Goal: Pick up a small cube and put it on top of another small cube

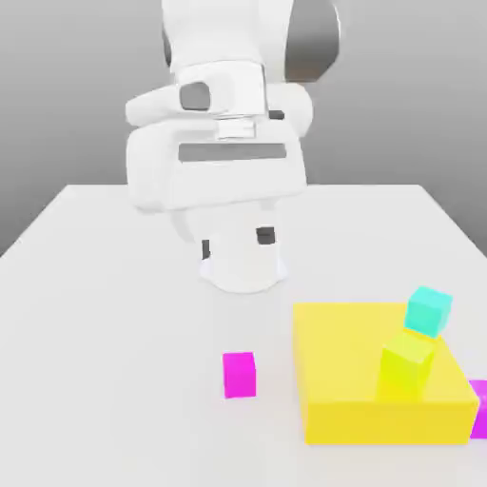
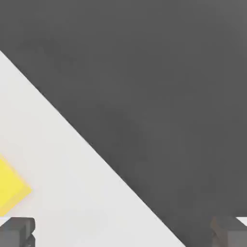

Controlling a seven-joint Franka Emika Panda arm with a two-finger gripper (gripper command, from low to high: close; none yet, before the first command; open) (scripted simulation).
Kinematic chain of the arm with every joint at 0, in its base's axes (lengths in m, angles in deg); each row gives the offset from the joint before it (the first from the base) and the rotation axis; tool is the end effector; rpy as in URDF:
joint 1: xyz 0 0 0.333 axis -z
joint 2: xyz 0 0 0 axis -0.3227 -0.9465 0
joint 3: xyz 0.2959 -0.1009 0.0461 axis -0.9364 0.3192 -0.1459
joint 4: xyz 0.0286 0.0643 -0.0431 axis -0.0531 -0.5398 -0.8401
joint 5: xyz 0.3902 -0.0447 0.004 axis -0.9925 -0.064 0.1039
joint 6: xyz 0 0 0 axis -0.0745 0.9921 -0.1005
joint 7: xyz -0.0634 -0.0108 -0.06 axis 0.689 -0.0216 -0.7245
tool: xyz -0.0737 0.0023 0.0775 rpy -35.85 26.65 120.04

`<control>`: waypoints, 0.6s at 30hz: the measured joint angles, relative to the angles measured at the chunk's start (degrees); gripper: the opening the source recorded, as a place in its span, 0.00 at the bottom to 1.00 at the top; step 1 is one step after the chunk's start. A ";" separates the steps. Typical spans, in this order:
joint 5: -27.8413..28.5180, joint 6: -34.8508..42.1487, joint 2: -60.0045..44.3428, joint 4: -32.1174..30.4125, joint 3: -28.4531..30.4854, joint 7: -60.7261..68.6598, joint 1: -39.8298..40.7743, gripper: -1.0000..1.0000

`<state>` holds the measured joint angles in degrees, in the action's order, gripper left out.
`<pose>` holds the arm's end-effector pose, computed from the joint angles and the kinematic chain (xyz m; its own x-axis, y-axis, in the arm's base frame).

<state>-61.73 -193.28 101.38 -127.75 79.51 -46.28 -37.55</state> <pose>0.4192 -0.0139 0.3632 0.9389 0.1648 0.3020 0.1862 -0.9816 -0.0431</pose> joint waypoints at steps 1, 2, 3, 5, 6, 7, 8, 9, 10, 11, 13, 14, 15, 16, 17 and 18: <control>0.09 -1.01 -1.26 -1.10 0.75 2.75 -0.77 0.50; 0.24 -2.03 -2.52 -2.20 1.44 5.45 -1.47 0.50; 0.31 -3.04 -3.77 -3.30 2.11 8.20 -2.17 0.50; 0.56 -5.05 -6.22 -5.50 3.34 13.66 -3.46 0.50; 0.73 -6.05 -7.42 -6.61 3.88 16.35 -4.02 0.50; 0.96 -7.05 -8.60 -7.71 4.39 18.99 -4.55 0.50; 1.25 -8.05 -9.77 -8.81 4.85 21.59 -5.01 0.50; 1.61 -9.05 -10.91 -9.91 5.24 24.14 -5.38 0.50; 2.07 -10.04 -12.03 -11.01 5.59 26.61 -5.68 0.50; 2.68 -11.03 -13.11 -12.11 5.89 28.98 -5.88 0.50; 4.49 -12.97 -15.19 -14.28 6.06 33.26 -5.67 0.50; 4.54 -13.56 -15.94 -14.62 6.26 34.67 -5.82 0.50; 4.10 -14.00 -16.57 -14.61 6.34 35.76 -5.97 0.50; 3.39 -14.37 -17.16 -14.45 6.39 36.71 -6.18 0.50; 2.50 -14.72 -17.74 -14.21 6.37 37.63 -6.35 0.50; 1.48 -15.07 -18.32 -13.93 6.42 38.54 -6.63 0.50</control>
<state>-60.25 -208.36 83.06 -141.69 85.94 -7.74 -44.18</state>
